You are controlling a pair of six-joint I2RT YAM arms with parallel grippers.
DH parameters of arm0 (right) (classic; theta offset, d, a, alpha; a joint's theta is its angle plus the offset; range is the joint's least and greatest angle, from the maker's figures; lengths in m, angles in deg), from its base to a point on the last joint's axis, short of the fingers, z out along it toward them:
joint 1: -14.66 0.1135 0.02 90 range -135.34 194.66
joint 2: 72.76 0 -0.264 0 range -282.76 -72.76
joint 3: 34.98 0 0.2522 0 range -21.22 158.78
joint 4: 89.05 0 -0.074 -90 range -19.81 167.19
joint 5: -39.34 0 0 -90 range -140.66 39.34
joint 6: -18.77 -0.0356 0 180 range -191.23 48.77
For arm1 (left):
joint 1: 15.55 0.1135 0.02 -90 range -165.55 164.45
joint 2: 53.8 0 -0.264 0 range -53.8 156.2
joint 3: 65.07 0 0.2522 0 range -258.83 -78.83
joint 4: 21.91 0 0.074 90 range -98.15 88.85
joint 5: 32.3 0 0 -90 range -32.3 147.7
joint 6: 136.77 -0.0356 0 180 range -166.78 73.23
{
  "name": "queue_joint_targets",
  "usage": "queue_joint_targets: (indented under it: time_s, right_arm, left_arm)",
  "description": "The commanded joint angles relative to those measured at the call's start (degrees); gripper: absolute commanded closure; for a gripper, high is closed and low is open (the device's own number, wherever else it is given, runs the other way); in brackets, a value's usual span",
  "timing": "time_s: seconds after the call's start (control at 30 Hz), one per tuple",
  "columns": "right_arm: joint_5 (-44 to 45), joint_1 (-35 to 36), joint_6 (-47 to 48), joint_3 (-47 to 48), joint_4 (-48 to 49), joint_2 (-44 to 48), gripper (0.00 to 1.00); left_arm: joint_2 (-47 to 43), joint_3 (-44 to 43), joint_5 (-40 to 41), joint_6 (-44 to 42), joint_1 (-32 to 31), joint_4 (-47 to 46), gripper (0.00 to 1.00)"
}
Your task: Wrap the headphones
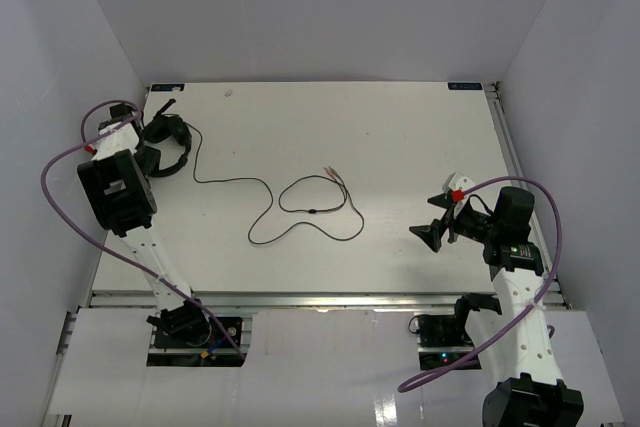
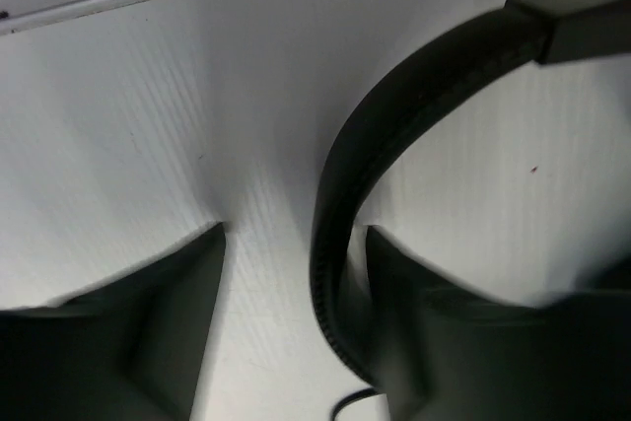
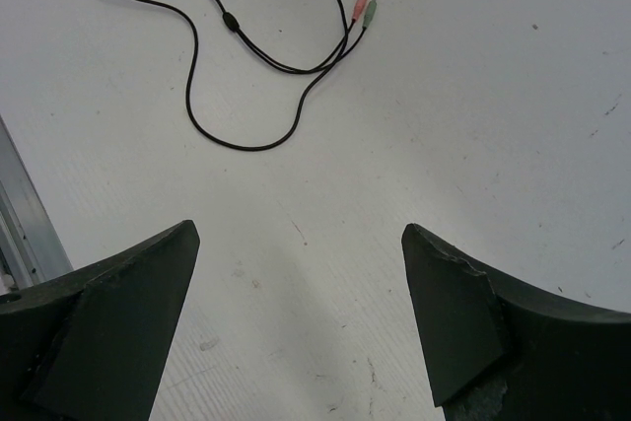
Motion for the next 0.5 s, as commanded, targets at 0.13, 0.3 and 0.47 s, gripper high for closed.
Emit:
queue_joint_targets:
  time_s: [0.13,0.3,0.47]
  right_arm:
    - [0.42,0.26,0.10,0.65,1.49,0.01,0.10]
    - [0.94,0.26,0.02,0.56,1.43,0.18,0.10]
    - [-4.15,0.26,3.95,0.73,-0.93,1.06,0.10]
  left_arm:
    - [0.32,-0.45,-3.53,-2.50,1.81,1.65,0.89]
    - [-9.73,7.25,-9.18,-12.29,1.72,-8.16,1.00]
    - [-23.39,17.97,-32.53,-27.53,-3.72,-20.73,1.00]
